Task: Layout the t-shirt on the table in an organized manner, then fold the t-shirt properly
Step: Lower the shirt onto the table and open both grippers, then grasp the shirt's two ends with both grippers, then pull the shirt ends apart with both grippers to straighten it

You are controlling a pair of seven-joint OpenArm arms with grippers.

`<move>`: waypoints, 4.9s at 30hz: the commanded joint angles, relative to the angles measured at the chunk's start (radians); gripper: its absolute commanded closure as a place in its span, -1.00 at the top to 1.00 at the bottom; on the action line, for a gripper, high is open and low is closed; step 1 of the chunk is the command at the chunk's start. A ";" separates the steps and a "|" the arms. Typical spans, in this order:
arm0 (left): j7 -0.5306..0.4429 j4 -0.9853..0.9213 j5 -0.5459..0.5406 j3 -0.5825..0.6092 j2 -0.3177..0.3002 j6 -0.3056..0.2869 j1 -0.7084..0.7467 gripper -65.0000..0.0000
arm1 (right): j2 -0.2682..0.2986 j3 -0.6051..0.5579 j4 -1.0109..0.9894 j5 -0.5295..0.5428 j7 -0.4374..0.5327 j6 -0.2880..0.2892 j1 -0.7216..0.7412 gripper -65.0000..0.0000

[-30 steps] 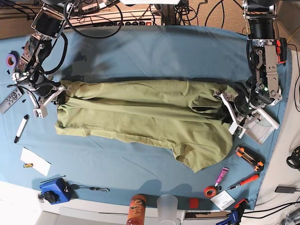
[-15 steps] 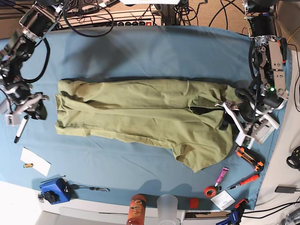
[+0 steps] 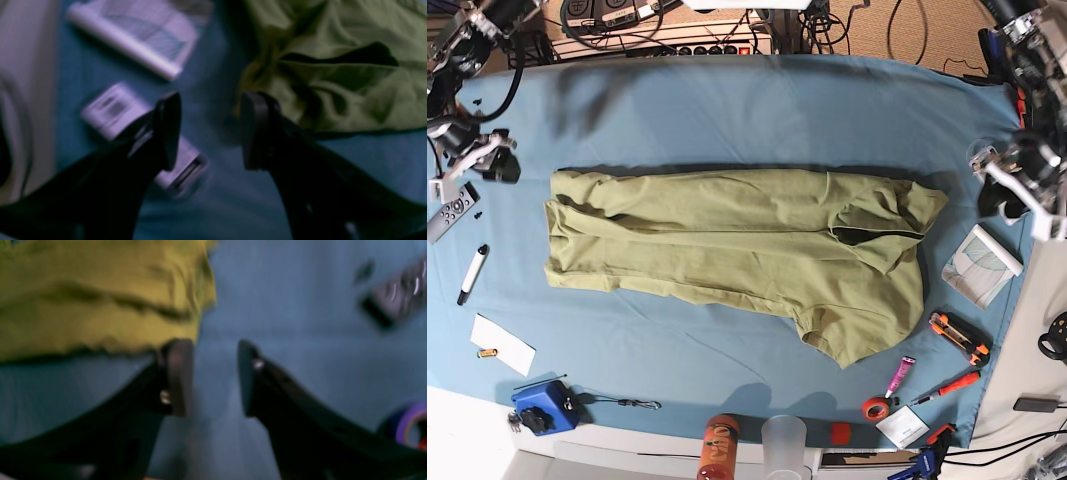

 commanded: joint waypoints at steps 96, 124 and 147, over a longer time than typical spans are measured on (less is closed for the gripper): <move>-0.076 -0.402 -0.131 0.206 -0.022 -0.003 -0.077 -1.00 | 0.101 -0.094 -0.382 -0.100 0.168 0.017 0.186 -1.00; 0.081 -0.402 -0.443 0.209 -0.006 -0.119 -0.077 -0.02 | 0.100 -0.057 -0.382 -0.100 0.106 0.017 0.187 -1.00; 0.060 -0.402 -0.242 0.391 0.117 -0.028 -0.042 -1.00 | 0.101 -0.058 -0.382 -0.077 0.089 0.017 0.187 -1.00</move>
